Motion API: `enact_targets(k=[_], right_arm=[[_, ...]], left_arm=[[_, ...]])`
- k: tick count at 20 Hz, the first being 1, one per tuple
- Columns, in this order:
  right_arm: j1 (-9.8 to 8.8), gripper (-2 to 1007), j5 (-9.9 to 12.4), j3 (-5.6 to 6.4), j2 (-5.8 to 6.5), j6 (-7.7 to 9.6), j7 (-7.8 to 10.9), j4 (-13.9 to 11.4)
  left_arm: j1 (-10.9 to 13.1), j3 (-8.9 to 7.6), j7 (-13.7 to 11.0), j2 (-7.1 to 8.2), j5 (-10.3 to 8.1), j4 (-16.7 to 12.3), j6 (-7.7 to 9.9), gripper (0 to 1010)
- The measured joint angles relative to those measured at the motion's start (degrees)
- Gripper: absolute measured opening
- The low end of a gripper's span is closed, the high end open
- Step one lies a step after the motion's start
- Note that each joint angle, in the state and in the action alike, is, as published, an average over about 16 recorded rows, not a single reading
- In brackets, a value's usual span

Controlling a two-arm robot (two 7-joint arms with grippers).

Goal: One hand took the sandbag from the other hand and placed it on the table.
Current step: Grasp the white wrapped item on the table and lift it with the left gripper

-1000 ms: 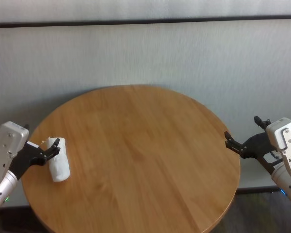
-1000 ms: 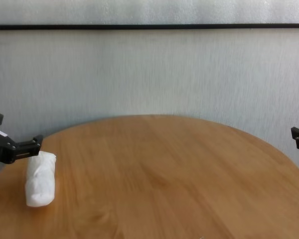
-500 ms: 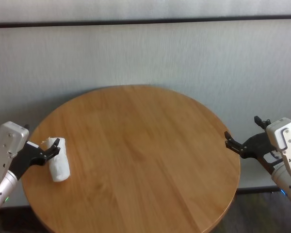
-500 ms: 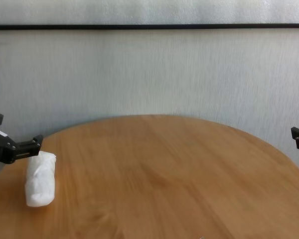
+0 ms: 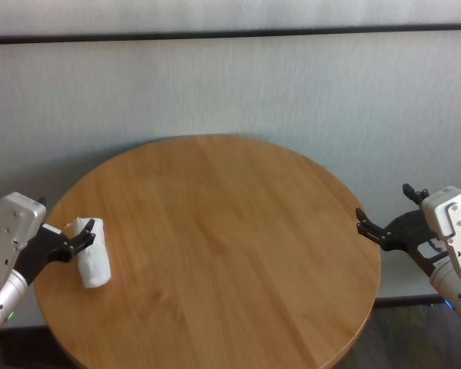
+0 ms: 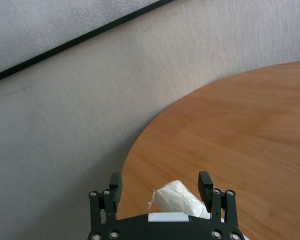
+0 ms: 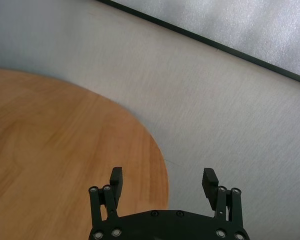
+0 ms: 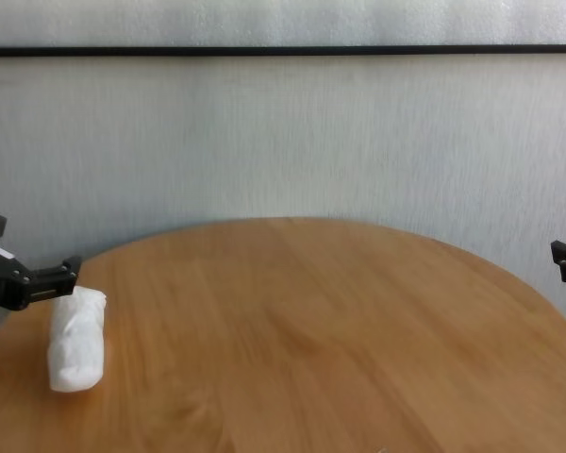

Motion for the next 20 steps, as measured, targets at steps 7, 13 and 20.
enact_targets(k=[7,13,20], right_arm=[[0.00,1005,0.00,0.00,0.00,0.00,0.00,0.00],[0.00,1005,0.00,0.00,0.00,0.00,0.00,0.00],[0.00,1005,0.00,0.00,0.00,0.00,0.00,0.00]], left_arm=[[0.00,0.00,0.00,0.00,0.00,0.00,0.00,999],[0.00,0.00,0.00,0.00,0.00,0.00,0.00,1000],[0.00,0.00,0.00,0.00,0.00,0.00,0.00,999]])
